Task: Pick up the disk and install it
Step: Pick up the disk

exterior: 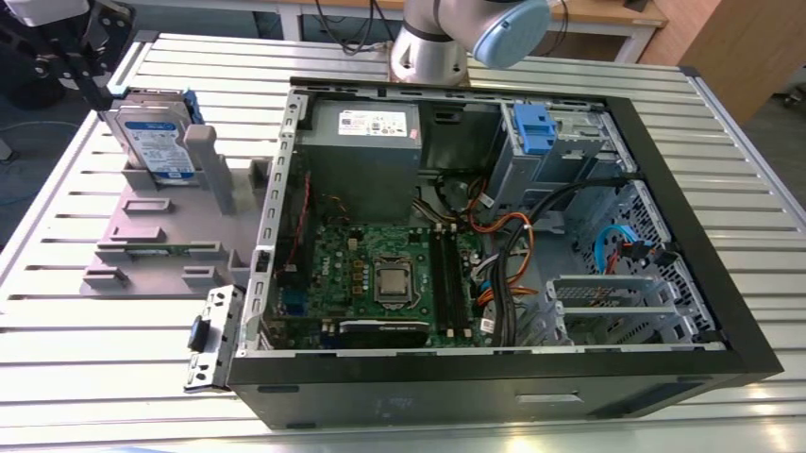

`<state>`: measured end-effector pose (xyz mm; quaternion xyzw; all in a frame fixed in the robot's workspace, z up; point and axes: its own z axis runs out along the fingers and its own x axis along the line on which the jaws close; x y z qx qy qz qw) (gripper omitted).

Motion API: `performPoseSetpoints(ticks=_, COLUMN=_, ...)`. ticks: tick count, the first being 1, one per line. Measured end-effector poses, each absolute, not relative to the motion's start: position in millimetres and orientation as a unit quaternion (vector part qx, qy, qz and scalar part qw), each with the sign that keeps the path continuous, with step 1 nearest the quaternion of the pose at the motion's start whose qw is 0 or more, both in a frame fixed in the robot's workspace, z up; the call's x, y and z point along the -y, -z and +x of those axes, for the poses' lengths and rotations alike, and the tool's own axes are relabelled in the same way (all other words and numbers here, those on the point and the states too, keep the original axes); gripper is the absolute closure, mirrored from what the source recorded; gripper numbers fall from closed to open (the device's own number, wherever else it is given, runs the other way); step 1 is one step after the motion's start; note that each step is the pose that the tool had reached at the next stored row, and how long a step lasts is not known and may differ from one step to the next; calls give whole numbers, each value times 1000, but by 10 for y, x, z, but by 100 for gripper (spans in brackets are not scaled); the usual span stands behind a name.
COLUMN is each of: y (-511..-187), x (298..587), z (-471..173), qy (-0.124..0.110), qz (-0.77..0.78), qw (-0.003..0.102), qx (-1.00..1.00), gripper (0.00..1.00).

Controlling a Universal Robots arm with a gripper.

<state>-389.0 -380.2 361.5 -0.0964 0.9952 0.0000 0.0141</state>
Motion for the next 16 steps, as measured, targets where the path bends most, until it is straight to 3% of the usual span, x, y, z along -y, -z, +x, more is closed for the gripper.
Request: performPoseSetpoints(ticks=16, y=-3615, x=3802, z=-3890, qy=0, qz=-114, qw=14, qx=-993, gripper=89)
